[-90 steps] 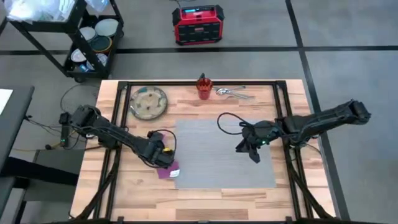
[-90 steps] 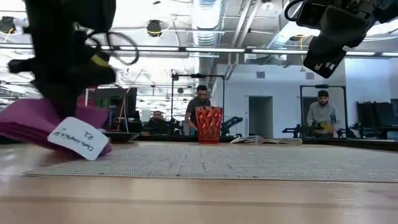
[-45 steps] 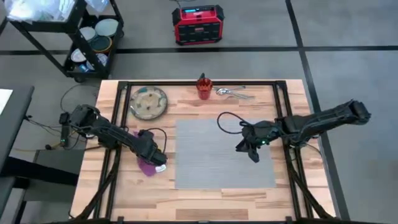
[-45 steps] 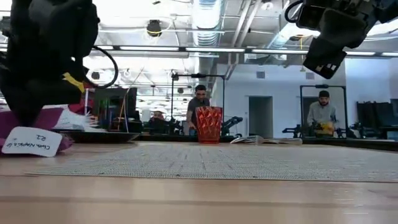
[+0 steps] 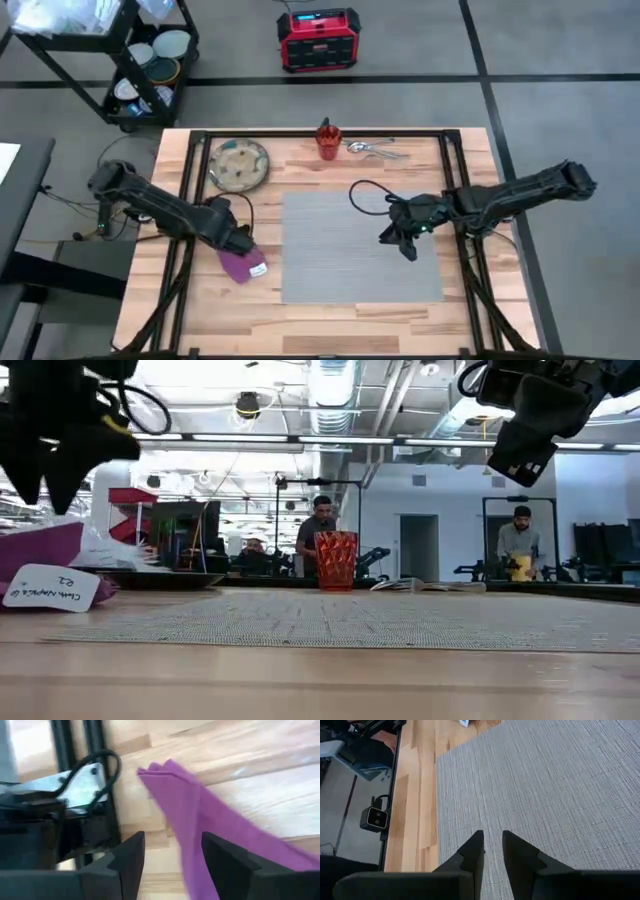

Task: Set table place
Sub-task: Fold the pink table napkin

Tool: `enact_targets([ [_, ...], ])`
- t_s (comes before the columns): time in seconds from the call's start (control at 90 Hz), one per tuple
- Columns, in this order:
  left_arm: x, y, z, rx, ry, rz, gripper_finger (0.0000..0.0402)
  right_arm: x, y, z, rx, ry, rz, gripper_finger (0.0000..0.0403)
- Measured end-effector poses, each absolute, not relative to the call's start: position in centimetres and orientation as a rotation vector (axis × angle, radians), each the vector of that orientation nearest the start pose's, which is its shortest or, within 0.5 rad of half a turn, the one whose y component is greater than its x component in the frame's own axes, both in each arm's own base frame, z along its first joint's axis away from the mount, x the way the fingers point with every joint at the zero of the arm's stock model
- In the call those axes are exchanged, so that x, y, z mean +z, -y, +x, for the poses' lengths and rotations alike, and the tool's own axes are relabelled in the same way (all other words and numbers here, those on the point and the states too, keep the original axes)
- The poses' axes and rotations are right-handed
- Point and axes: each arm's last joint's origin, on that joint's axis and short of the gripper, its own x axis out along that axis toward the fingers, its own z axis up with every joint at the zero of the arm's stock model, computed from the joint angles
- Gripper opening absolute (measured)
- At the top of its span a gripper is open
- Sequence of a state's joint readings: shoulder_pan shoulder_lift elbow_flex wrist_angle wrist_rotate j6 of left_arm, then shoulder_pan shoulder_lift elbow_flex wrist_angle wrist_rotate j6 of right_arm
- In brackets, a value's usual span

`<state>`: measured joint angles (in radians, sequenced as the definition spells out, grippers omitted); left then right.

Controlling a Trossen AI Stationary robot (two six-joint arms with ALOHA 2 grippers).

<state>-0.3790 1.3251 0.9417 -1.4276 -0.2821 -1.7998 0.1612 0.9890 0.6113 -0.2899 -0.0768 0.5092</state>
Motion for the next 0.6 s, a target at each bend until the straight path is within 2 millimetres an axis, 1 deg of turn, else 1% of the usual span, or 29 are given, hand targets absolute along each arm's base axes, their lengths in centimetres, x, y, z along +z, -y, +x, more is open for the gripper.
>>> enact_targets([
  [0.122,23.0,6.3,18.1,1.254,-1.08,-0.819,0.0181,22.8,-3.4,19.6,0.05,-0.736,0.448,0.0059],
  [0.222,22.2,6.7,19.1,1.213,-1.053,-0.853,0.0181,22.7,-3.4,19.5,0.048,-0.749,0.44,0.0059],
  [0.311,20.5,7.1,20.1,1.14,-1.069,-0.861,0.018,22.6,-3.4,19.5,0.049,-0.753,0.436,0.0059],
  [0.4,18.1,7.2,20.0,1.088,-1.194,-0.868,0.018,22.6,-3.4,19.5,0.037,-0.749,0.43,0.0059],
  [0.444,17.3,6.9,19.5,1.159,-1.264,-0.875,0.0177,22.6,-3.3,19.5,0.025,-0.749,0.426,0.0059],
  [0.489,17.3,6.7,18.5,1.317,-1.318,-0.874,0.0172,22.6,-3.3,19.5,0.018,-0.752,0.425,0.0059],
  [0.544,18.3,6.7,17.8,1.501,-1.31,-0.845,0.0164,22.6,-3.3,19.5,0.015,-0.751,0.433,0.0059],
  [0.6,19.7,7.2,18.0,1.568,-1.247,-0.861,0.0156,22.6,-3.3,19.5,0.012,-0.752,0.44,0.0059],
])
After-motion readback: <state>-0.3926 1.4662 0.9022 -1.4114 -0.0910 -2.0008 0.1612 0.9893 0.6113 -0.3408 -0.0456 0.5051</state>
